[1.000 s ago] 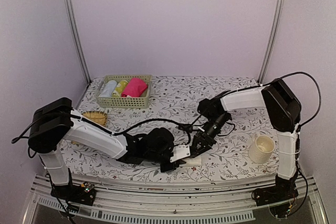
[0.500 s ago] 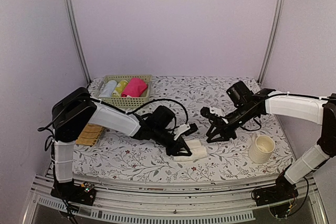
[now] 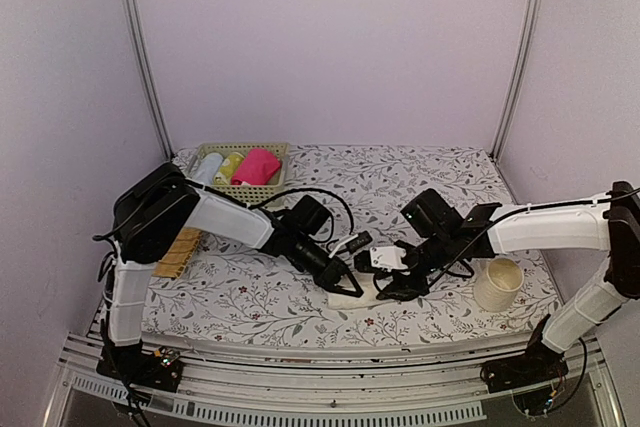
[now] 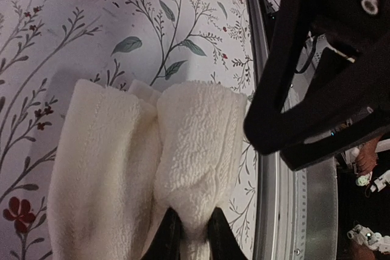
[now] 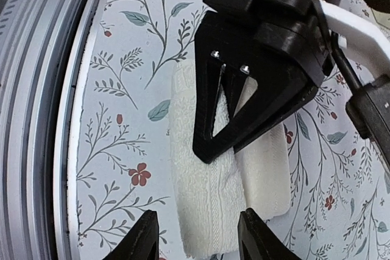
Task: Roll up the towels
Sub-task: Roll the towel at the center of the board.
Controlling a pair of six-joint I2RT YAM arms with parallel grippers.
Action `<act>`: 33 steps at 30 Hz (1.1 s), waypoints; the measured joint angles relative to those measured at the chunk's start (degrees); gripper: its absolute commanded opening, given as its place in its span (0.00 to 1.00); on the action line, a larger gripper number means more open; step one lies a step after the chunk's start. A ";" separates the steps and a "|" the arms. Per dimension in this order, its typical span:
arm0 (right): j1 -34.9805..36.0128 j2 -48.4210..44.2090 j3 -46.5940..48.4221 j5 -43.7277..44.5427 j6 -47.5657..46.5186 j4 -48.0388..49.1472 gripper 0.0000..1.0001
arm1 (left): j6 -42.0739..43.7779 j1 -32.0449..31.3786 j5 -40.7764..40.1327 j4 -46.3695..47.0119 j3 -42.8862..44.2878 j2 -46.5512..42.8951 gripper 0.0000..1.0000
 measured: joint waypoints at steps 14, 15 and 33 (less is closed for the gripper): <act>4.15 9.51 1.77 6.40 -3.37 5.57 0.09 | -1.07 0.57 -1.20 0.13 -1.75 -1.20 0.46; 4.15 9.99 2.23 5.99 -3.30 5.53 0.09 | -1.03 0.57 -2.36 0.61 -3.10 -2.36 0.48; -7.91 32.72 26.75 -26.10 0.11 -19.96 0.07 | 11.85 -13.35 -42.58 20.09 -35.78 -35.41 0.54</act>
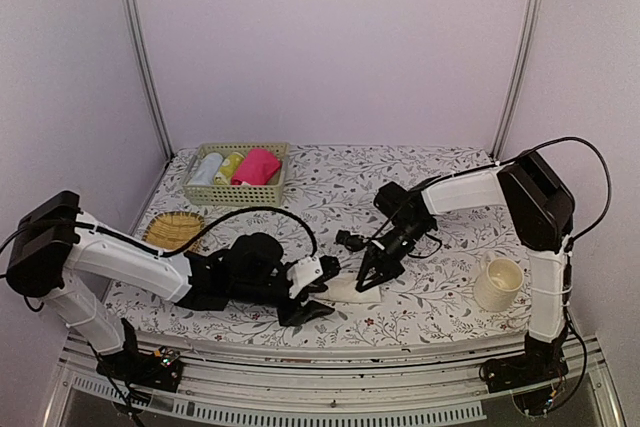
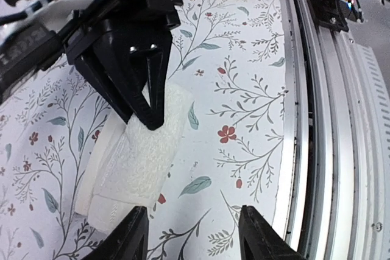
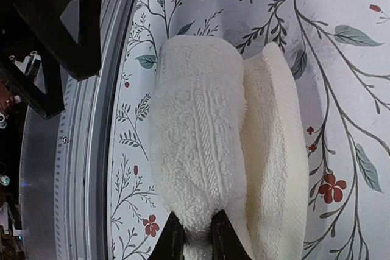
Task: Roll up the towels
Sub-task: Roll the towel at the center of the board.
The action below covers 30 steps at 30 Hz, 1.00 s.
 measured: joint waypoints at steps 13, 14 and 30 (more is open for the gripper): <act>-1.20 6.60 4.15 -9.64 -1.31 -12.61 0.07 | 16.79 -8.02 -15.61 -4.92 10.69 12.07 0.57; -1.20 6.88 4.24 -10.03 -1.44 -13.27 0.07 | 17.88 -8.59 -16.50 -5.31 11.39 12.94 0.56; -1.97 9.88 5.68 -13.27 -2.69 -18.82 0.07 | 25.81 -11.21 -24.09 -8.52 18.78 20.83 0.54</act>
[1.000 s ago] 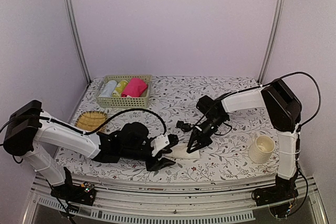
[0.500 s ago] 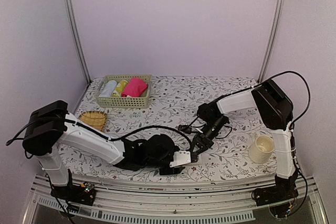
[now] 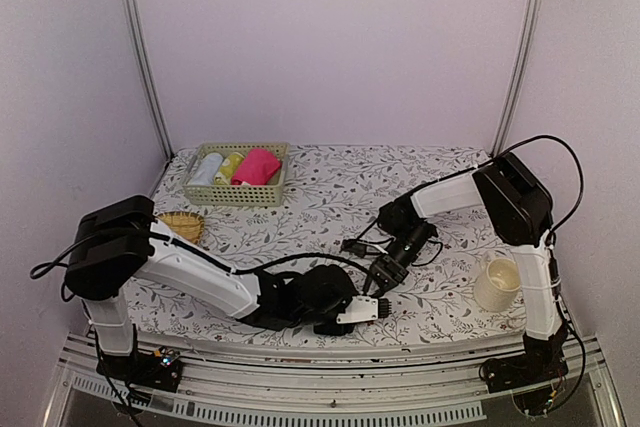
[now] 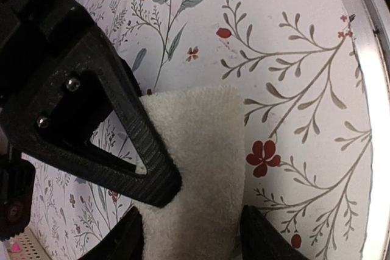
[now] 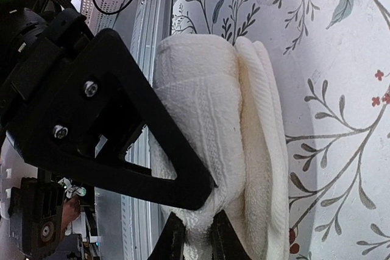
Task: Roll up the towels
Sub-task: Roll the towel at the center of the board.
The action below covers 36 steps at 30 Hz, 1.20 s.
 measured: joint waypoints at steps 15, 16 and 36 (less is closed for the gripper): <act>-1.55 0.63 0.98 -0.57 -1.70 -4.04 0.38 | -0.28 -0.15 -0.66 -3.02 4.22 3.39 0.36; -1.84 0.28 0.98 -0.31 -1.73 -4.11 0.39 | -0.50 -0.09 -0.44 -3.15 4.37 3.43 0.35; -10.73 -51.54 -31.71 21.64 3.02 26.69 0.41 | -17.18 12.26 33.22 -16.79 16.90 8.50 0.29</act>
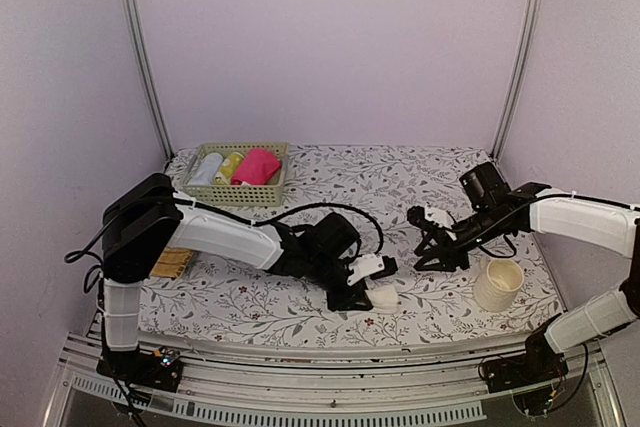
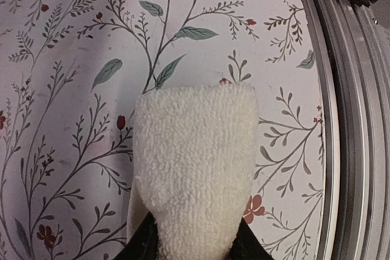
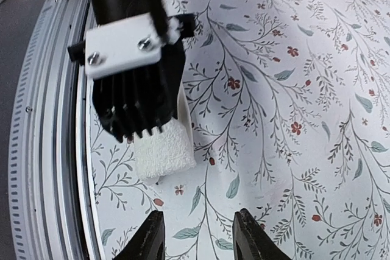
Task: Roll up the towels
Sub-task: Roll the towel at the center of the board.
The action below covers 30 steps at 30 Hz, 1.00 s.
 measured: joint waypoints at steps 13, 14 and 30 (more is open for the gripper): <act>15.02 1.18 -5.14 16.94 -3.41 10.82 0.46 | -8.72 8.35 22.40 -0.57 1.81 3.93 0.22; 16.28 1.68 -5.14 17.77 -3.61 11.43 0.46 | -9.20 8.83 23.89 -0.57 1.92 4.24 0.21; 24.65 12.57 -4.13 27.56 -7.04 19.85 0.50 | -15.74 13.09 38.51 -2.89 5.22 9.42 0.16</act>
